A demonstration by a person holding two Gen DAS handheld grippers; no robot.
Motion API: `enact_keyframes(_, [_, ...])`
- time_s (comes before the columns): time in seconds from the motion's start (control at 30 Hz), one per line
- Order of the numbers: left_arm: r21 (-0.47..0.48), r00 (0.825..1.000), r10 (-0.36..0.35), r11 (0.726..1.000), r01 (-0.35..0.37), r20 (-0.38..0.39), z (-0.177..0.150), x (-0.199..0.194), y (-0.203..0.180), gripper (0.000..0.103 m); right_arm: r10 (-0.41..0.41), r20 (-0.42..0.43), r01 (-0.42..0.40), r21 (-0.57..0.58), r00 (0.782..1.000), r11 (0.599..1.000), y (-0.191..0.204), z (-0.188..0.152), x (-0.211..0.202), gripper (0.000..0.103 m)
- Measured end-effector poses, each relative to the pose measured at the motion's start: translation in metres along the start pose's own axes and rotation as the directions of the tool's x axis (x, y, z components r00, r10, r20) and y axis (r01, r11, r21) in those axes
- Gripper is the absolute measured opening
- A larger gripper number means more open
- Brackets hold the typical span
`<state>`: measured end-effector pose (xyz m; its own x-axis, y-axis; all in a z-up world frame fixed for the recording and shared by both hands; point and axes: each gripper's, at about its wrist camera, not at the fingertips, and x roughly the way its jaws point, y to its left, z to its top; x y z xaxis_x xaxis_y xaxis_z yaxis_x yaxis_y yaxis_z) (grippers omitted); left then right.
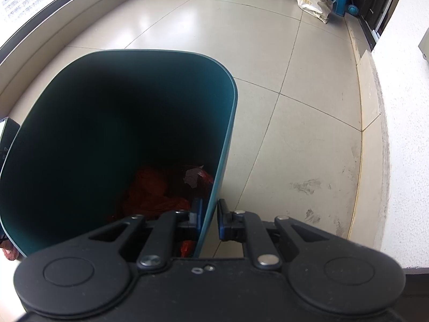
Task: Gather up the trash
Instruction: 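Lower the left gripper and grasp the crumpled grey paper, then carry the grey paper into the wastebasket and open the left gripper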
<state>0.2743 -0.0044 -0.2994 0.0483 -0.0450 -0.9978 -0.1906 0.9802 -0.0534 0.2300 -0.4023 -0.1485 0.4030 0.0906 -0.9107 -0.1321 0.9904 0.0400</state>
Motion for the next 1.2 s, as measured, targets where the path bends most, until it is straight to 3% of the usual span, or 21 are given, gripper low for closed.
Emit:
enact_keyframes(0.13, [0.037,0.999,0.012,0.999,-0.010,-0.039,0.008,0.029,-0.009,0.081,-0.003,0.000,0.003,-0.006,1.000,1.000,0.000,0.000,0.000,0.011])
enact_keyframes(0.3, [0.027,0.995,0.074,0.997,-0.072,-0.071,0.009,0.058,-0.011,0.081,-0.010,0.000,0.010,-0.016,1.000,1.000,0.003,-0.001,0.000,0.011])
enact_keyframes(0.47, [0.076,0.995,0.096,0.993,-0.093,-0.031,0.008,0.059,-0.019,0.081,-0.016,-0.004,0.016,-0.016,1.000,1.000,0.005,0.000,0.002,0.011])
enact_keyframes(0.63, [0.114,0.992,0.129,0.985,-0.129,0.013,0.000,0.050,-0.027,0.064,-0.024,-0.004,0.024,-0.018,1.000,1.000,0.008,-0.002,0.002,0.011])
enact_keyframes(0.7, [0.106,0.990,0.137,0.985,-0.139,0.021,-0.003,0.046,-0.027,0.048,-0.025,-0.003,0.025,-0.016,1.000,1.000,0.009,-0.002,0.002,0.011])
enact_keyframes(0.93, [0.093,0.990,0.131,0.986,-0.136,0.059,-0.010,0.014,-0.017,0.042,-0.031,0.000,0.031,-0.015,1.000,0.999,0.011,-0.002,0.003,0.009])
enact_keyframes(1.2, [0.125,0.984,0.065,0.988,-0.086,0.165,-0.020,-0.085,-0.018,0.042,-0.036,0.010,0.036,-0.021,0.999,0.999,0.014,-0.004,0.001,0.009])
